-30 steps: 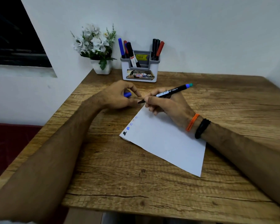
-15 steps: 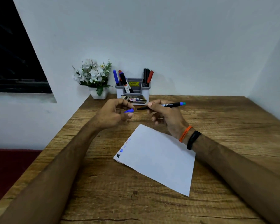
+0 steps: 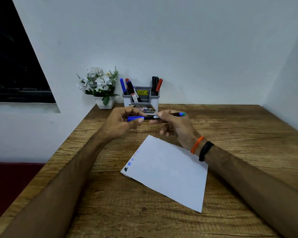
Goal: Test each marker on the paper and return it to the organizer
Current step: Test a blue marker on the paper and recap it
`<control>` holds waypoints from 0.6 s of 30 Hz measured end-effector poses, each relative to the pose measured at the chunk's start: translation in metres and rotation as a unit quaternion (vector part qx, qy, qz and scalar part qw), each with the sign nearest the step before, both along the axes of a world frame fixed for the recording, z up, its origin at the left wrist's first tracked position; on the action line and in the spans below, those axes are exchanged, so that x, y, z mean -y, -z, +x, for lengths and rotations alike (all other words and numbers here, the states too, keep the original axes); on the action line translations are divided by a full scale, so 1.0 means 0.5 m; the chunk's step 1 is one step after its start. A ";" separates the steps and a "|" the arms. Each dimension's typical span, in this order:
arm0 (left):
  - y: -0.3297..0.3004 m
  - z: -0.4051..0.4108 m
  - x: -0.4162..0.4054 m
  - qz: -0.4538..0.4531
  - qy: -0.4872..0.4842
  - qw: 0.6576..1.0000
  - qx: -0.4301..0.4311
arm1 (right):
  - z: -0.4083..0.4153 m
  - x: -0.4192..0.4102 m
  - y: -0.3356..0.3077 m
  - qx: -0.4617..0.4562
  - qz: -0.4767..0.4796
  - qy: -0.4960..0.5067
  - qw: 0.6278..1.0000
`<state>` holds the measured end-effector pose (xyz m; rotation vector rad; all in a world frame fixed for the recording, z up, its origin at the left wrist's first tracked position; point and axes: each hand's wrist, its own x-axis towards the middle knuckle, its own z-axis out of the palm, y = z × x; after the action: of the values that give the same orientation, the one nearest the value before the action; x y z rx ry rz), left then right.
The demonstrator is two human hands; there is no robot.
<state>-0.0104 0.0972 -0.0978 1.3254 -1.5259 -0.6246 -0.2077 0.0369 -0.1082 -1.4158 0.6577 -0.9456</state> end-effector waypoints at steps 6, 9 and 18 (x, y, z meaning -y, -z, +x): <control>0.002 0.003 0.000 -0.003 -0.003 1.000 -0.022 | -0.001 0.006 0.009 0.011 -0.021 0.003 1.000; 0.003 0.004 0.001 -0.004 -0.009 1.000 -0.028 | 0.001 0.012 0.011 0.018 -0.009 0.013 1.000; 0.009 -0.009 0.010 0.017 -0.026 0.999 -0.043 | 0.008 0.022 0.021 -0.003 -0.094 0.062 0.994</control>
<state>-0.0149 0.0922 -0.1022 1.3436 -1.4124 -0.6693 -0.2037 0.0261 -0.1187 -1.5570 0.6821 -1.1247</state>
